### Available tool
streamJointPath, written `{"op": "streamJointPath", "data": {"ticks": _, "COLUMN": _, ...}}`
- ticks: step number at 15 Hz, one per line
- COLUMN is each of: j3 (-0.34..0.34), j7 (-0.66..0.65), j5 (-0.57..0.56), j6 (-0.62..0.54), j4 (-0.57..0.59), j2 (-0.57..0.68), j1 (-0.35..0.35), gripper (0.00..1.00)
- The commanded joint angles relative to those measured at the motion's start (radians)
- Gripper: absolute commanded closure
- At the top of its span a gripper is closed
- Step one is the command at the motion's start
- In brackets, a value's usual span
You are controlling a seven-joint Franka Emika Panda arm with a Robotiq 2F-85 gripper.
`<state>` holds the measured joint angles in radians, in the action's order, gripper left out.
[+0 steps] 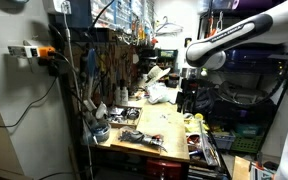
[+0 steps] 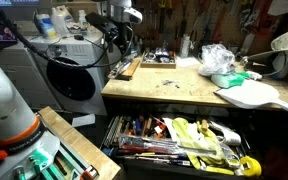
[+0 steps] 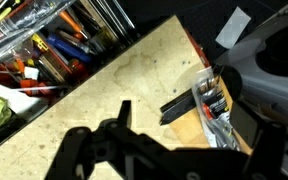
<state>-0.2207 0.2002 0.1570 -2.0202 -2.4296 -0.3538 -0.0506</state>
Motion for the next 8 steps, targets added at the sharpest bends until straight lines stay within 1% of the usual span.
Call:
{"op": "streamJointPath", "data": {"ticks": 1, "j3": -0.038, "j7": 0.061, "j5": 0.111, "j6": -0.088, "j4": 0.074, "j2": 0.161, "j1": -0.018, "gripper": 0.00}}
{"op": "streamJointPath", "data": {"ticks": 3, "j3": -0.047, "j7": 0.100, "j5": 0.172, "j6": -0.154, "j4": 0.103, "j2": 0.241, "j1": -0.028, "gripper": 0.00}}
{"op": "streamJointPath", "data": {"ticks": 6, "j3": -0.046, "j7": 0.157, "j5": 0.275, "j6": -0.200, "j4": 0.161, "j2": 0.361, "j1": -0.053, "gripper": 0.00}}
{"op": "streamJointPath", "data": {"ticks": 8, "j3": -0.032, "j7": 0.202, "j5": 0.321, "j6": -0.227, "j4": 0.197, "j2": 0.431, "j1": -0.078, "gripper": 0.00}}
